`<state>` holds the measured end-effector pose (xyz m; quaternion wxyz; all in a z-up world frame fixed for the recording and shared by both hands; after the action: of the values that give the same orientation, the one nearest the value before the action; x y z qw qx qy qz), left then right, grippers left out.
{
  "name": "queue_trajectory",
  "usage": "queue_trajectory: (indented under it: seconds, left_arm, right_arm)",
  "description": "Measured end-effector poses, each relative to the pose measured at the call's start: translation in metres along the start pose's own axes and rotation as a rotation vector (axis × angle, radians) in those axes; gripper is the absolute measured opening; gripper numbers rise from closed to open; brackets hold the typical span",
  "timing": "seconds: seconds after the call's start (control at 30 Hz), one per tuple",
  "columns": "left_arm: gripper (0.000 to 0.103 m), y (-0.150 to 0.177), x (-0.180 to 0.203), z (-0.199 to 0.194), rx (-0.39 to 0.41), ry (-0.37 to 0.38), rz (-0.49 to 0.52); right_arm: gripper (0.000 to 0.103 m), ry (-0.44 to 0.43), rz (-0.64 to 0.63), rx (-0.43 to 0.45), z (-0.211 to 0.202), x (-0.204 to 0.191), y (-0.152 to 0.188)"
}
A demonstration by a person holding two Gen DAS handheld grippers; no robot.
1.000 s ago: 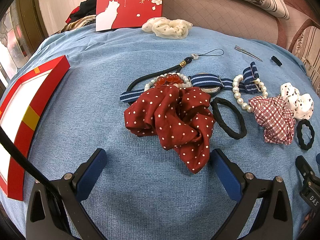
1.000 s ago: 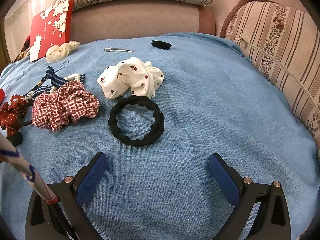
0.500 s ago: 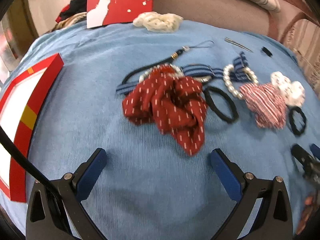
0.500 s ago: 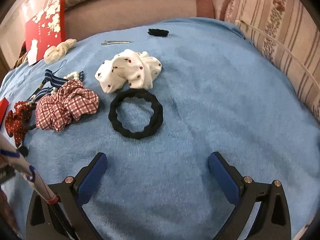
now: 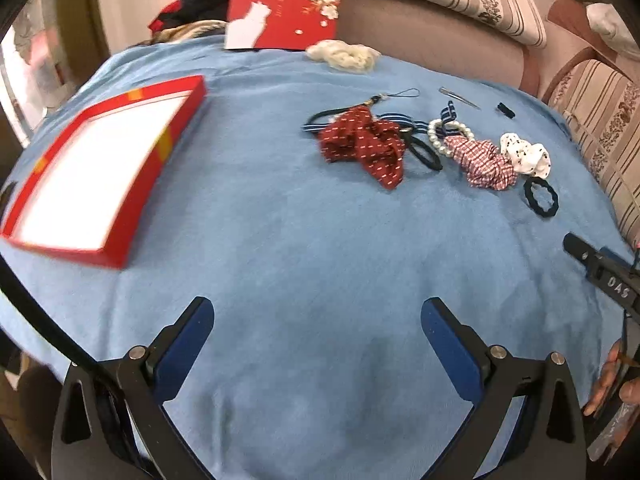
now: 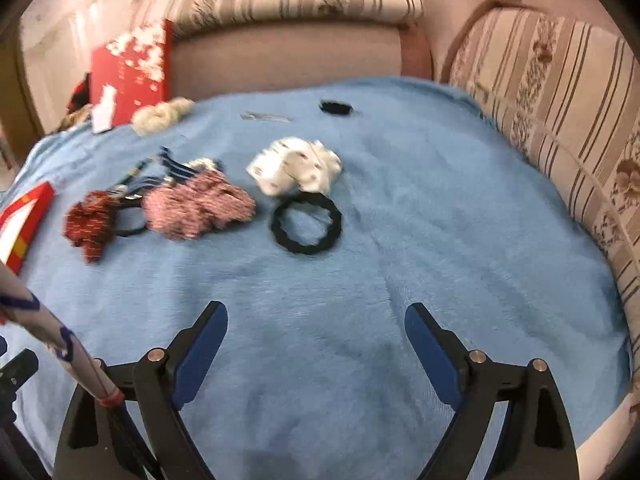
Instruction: Organize jewelry
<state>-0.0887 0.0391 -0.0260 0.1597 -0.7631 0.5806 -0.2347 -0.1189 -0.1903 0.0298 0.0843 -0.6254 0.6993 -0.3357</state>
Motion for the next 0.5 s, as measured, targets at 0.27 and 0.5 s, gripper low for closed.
queue_trajectory:
  seconds: [0.27,0.5]
  left_arm:
    - [0.103,0.02,-0.027,-0.046,0.103,-0.004,-0.001]
    - [0.073,0.015,-0.038,-0.061,0.11,-0.03,-0.015]
  right_arm:
    - [0.093,-0.05,-0.048,0.044,-0.03,-0.04,-0.012]
    - [0.093,-0.018,-0.05,0.123,-0.069,-0.052,-0.018]
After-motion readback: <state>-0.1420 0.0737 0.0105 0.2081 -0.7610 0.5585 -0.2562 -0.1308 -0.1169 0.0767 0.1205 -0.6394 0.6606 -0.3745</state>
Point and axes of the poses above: each gripper's, at about its wrist camera, not at the fingertips, and z roughly the way its jaws point, x to its right, y to its underside, the point moved 9 cm from there along z, roughly the way its jaws point, and after that the axes turned 15 degrees about -z, right-handed, at the moved point
